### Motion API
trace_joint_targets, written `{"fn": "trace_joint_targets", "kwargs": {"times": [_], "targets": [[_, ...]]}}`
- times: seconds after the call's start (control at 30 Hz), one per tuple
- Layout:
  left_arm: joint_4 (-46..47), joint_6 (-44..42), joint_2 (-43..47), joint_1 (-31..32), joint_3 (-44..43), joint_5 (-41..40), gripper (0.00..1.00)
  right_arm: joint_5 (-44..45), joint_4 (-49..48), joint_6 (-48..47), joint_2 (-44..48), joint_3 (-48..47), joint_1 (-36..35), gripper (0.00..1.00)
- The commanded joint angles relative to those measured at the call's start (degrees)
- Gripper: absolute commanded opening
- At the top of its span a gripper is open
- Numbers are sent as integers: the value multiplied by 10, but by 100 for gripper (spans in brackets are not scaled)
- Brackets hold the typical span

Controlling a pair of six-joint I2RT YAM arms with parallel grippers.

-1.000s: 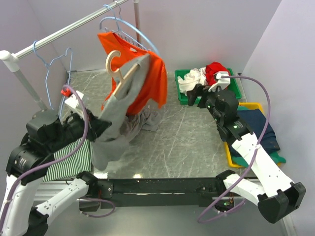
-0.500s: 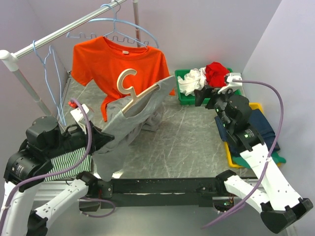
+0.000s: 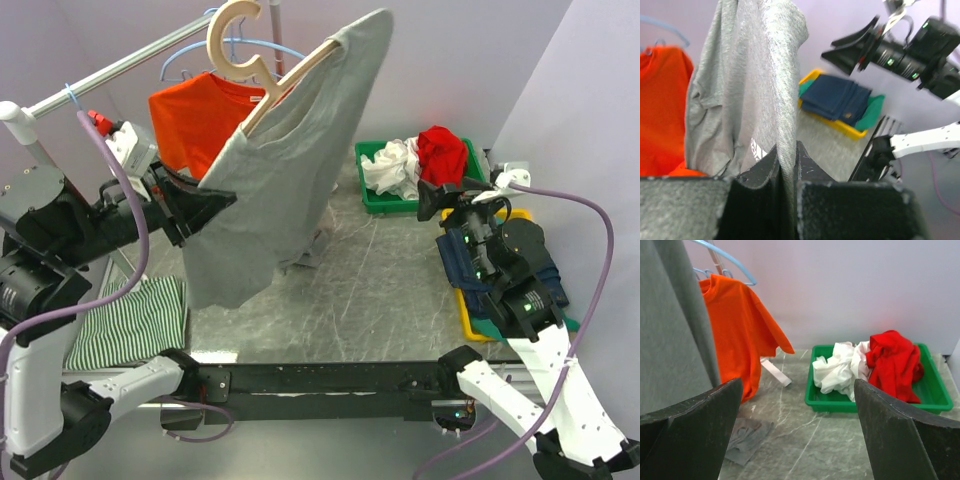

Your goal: Remove the t-shirt from the hanger

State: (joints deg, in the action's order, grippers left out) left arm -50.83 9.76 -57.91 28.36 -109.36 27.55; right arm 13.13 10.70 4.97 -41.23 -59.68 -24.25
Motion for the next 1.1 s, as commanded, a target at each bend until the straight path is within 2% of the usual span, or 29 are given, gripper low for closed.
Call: {"fn": "trace_joint_targets", "kwargs": {"times": [0.0, 0.13, 0.23, 0.37, 0.47, 0.5, 0.63, 0.7, 0.77, 0.83, 0.9, 1.07], "targets": [[122, 17, -12, 3, -24, 69, 1, 11, -14, -25, 12, 1, -4, 100], [139, 9, 1, 3, 47, 112, 1, 12, -3, -36, 26, 0, -4, 100], [137, 1, 17, 3, 114, 95, 1, -22, 5, -44, 37, -1, -4, 100], [134, -1, 26, 3, 193, 46, 1, -113, 17, -76, 52, 1, -4, 100], [129, -3, 19, 3, 243, 21, 1, -228, 10, -101, 63, 12, -4, 100], [125, -4, 17, 2, 255, 7, 1, -291, 13, -109, 61, 11, -4, 100], [114, -18, 4, 2, 306, -7, 1, -438, 44, -126, 26, -19, -5, 100], [113, -25, 6, 3, 326, 4, 1, -464, 61, -141, -12, -33, -13, 100], [106, -38, 12, 4, 337, 27, 1, -442, 84, -152, -39, -52, -32, 100], [93, -50, 18, 11, 347, 36, 1, -373, 93, -172, -74, -65, -75, 100], [85, -56, 24, 19, 348, 37, 1, -343, 107, -202, -107, -77, -110, 100], [55, -70, 32, 44, 348, 38, 1, -274, 112, -247, -153, -119, -132, 100]]}}
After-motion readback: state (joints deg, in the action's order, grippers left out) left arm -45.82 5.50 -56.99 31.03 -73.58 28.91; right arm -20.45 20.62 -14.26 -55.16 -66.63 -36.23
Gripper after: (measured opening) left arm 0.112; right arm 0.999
